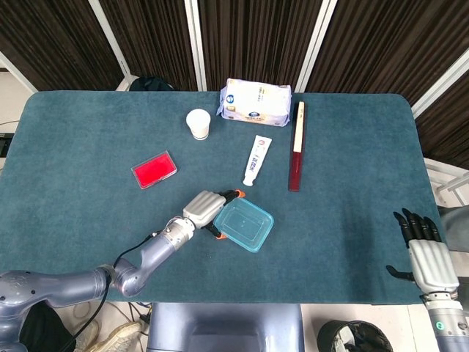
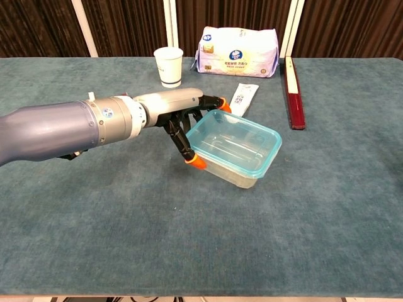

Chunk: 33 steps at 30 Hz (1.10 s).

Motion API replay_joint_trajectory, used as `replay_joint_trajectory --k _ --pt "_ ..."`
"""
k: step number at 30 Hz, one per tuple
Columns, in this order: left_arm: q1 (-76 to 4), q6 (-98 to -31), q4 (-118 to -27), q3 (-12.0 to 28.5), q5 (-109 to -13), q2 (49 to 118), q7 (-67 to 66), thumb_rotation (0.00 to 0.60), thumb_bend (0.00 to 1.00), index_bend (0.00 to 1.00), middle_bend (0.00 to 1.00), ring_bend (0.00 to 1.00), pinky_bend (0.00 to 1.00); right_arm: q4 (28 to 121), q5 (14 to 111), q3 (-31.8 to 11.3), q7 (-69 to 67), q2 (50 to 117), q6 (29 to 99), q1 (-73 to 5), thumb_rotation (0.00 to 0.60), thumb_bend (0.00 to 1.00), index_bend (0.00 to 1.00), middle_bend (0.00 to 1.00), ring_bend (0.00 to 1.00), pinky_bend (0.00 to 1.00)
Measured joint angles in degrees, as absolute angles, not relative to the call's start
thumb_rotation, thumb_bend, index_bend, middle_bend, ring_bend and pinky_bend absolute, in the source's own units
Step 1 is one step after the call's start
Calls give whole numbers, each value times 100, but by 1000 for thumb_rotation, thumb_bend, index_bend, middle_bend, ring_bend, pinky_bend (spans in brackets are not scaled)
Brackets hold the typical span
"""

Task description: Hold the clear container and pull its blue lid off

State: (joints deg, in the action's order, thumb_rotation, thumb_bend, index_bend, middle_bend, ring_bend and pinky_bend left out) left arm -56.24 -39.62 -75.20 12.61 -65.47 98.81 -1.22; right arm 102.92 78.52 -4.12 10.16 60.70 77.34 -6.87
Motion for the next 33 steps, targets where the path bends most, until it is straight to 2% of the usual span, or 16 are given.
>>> replay_joint_trajectory --k 10,23,33 --pt "-5665 -3977 -7791 1227 -6220 9850 -504 600 152 359 374 314 421 10639 7843 -391 1346 6504 7527 -884 600 204 0 0 0 0" --pt "-5790 -4107 -7931 1213 -5483 10082 -1072 600 152 361 374 314 421 10952 7455 -397 2062 7481 7240 -1187 600 204 0 0 0 0" --pt "-5828 -4257 -7875 1224 -5274 10243 -1244 600 152 361 374 314 421 10928 7114 -424 2450 8177 7248 -1325 600 204 0 0 0 0"
